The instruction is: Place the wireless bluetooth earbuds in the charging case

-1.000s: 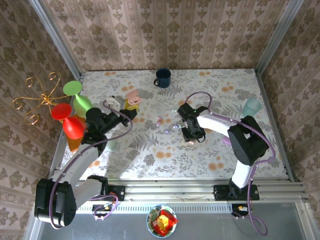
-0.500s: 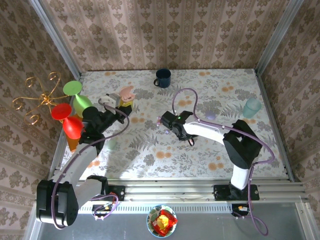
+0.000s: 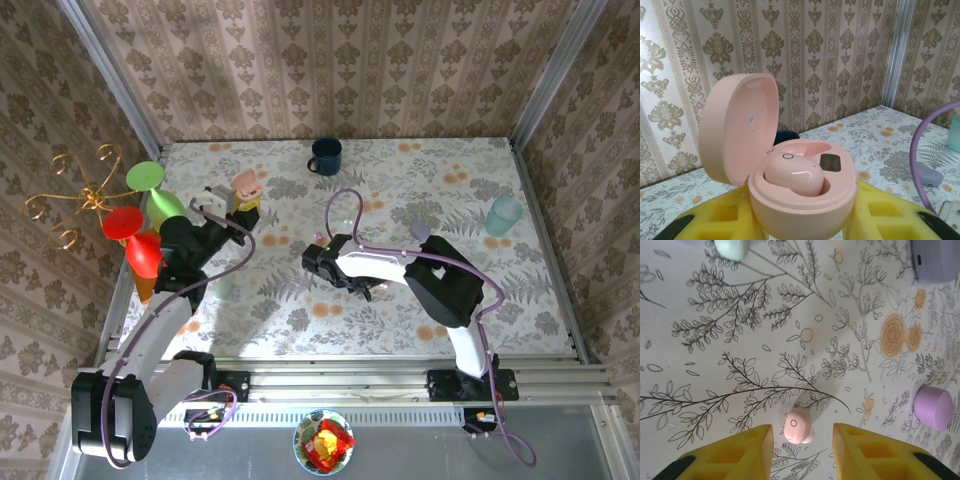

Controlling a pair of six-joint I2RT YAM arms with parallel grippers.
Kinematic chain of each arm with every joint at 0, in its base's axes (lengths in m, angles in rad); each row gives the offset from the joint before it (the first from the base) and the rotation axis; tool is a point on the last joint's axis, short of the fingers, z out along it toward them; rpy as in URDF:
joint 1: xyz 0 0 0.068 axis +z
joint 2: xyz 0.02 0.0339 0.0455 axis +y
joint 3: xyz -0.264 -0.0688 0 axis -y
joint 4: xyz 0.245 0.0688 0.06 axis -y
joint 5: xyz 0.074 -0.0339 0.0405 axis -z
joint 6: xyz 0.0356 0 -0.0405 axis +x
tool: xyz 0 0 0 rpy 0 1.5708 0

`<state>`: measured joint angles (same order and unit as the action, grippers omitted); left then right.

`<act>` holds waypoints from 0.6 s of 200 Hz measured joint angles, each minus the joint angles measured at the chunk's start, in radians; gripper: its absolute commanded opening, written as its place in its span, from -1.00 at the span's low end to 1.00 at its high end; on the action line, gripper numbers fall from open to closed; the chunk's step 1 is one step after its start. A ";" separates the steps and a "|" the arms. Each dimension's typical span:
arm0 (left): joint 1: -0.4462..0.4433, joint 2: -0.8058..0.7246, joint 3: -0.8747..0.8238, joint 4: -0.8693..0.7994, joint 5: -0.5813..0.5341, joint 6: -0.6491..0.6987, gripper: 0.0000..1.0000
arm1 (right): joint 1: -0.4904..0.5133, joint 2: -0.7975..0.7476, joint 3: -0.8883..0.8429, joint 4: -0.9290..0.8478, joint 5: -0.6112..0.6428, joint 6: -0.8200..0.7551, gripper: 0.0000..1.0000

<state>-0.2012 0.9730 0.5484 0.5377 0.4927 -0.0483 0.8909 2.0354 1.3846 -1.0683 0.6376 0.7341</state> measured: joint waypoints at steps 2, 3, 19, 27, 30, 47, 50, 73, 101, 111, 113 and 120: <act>0.000 0.000 0.000 0.000 0.000 0.000 -0.36 | 0.000 0.002 0.000 -0.001 0.000 0.000 -0.28; 0.000 0.000 0.000 0.000 0.000 0.000 -0.36 | 0.000 0.003 0.000 -0.002 0.000 0.000 -0.28; 0.000 0.000 0.000 0.000 -0.003 0.000 -0.36 | 0.000 0.015 0.000 -0.011 0.003 0.003 -0.31; 0.000 0.000 0.000 0.000 -0.005 0.000 -0.36 | 0.000 0.019 0.000 -0.013 0.004 0.003 -0.32; 0.000 0.000 0.000 0.000 -0.005 0.000 -0.36 | 0.000 0.020 0.000 -0.013 0.006 0.003 -0.33; 0.000 0.000 0.000 0.000 -0.008 0.000 -0.36 | 0.000 0.031 0.000 -0.013 0.007 0.003 -0.33; 0.000 0.000 0.000 0.000 -0.008 0.000 -0.36 | 0.000 0.034 0.001 -0.013 0.007 0.003 -0.33; 0.000 0.000 0.000 0.000 -0.008 0.000 -0.36 | -0.002 0.060 0.001 -0.013 0.007 0.002 -0.34; 0.000 0.000 0.000 0.000 -0.007 0.000 -0.36 | -0.005 0.070 0.001 -0.016 0.010 0.003 -0.37; 0.000 0.000 0.000 0.000 -0.007 0.000 -0.36 | -0.006 0.070 0.001 -0.016 0.010 0.003 -0.38; 0.000 0.000 0.000 0.000 -0.007 0.000 -0.36 | -0.007 0.070 0.001 -0.017 0.010 0.003 -0.38; 0.000 0.000 0.000 0.000 -0.007 0.000 -0.37 | -0.008 0.070 0.000 -0.017 0.010 0.003 -0.39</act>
<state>-0.2012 0.9730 0.5484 0.5381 0.4854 -0.0486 0.8833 2.1052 1.3849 -1.0855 0.6479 0.7368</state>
